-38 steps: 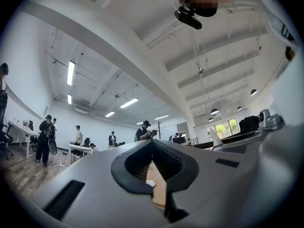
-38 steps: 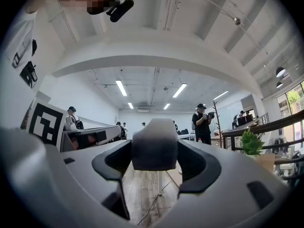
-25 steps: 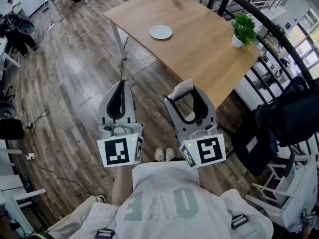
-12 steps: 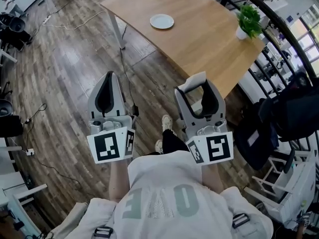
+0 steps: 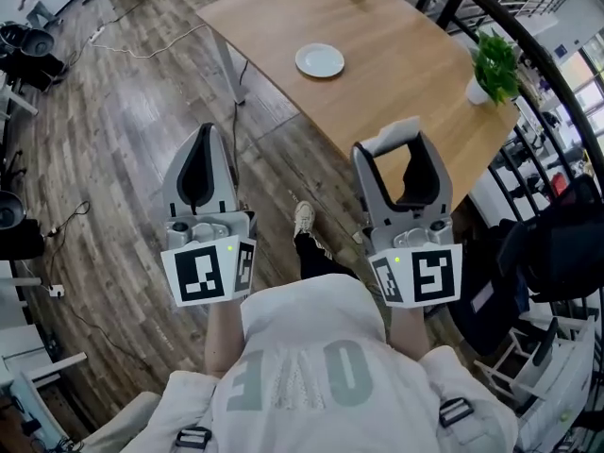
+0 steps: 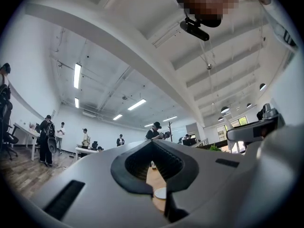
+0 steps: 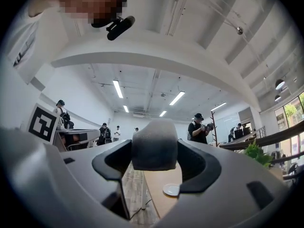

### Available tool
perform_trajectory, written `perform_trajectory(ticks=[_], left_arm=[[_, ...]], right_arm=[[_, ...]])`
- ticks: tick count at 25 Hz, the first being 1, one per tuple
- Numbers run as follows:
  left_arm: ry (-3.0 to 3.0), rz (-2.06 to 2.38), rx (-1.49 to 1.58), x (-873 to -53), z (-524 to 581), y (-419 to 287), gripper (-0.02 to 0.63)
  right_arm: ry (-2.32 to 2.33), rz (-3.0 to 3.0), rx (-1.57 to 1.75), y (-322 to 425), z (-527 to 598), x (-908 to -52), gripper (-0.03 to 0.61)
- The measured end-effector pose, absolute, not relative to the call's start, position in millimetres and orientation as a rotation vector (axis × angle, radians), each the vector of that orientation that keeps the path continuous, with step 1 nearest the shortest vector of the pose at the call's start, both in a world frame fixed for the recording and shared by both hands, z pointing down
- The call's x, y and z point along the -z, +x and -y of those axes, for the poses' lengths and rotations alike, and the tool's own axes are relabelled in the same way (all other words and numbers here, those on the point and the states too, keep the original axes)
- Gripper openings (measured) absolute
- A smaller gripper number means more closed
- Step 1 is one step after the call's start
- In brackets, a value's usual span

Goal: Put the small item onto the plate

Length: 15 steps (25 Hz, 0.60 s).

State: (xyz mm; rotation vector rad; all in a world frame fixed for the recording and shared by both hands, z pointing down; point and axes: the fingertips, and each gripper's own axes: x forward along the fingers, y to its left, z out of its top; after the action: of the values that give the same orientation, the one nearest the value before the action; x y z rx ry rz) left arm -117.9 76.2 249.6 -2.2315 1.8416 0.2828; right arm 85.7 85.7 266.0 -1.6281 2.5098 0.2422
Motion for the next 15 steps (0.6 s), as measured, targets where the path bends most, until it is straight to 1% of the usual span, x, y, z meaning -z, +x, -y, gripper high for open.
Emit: perform_trajectory(ticks=[10, 15], left_arm=[[-2.153, -1.832, -0.331, -199.0, 103.8, -128.6, 0.008], [-2.151, -1.78, -0.284, -188.0, 170.0, -110.5, 0.008]], right_arm=[[-1.636, -2.545, -0.278, 88.2, 99.0, -247.5, 0.298], [-1.667, -2.531, -0.284, 100.1, 168.3, -242.8, 0.298]])
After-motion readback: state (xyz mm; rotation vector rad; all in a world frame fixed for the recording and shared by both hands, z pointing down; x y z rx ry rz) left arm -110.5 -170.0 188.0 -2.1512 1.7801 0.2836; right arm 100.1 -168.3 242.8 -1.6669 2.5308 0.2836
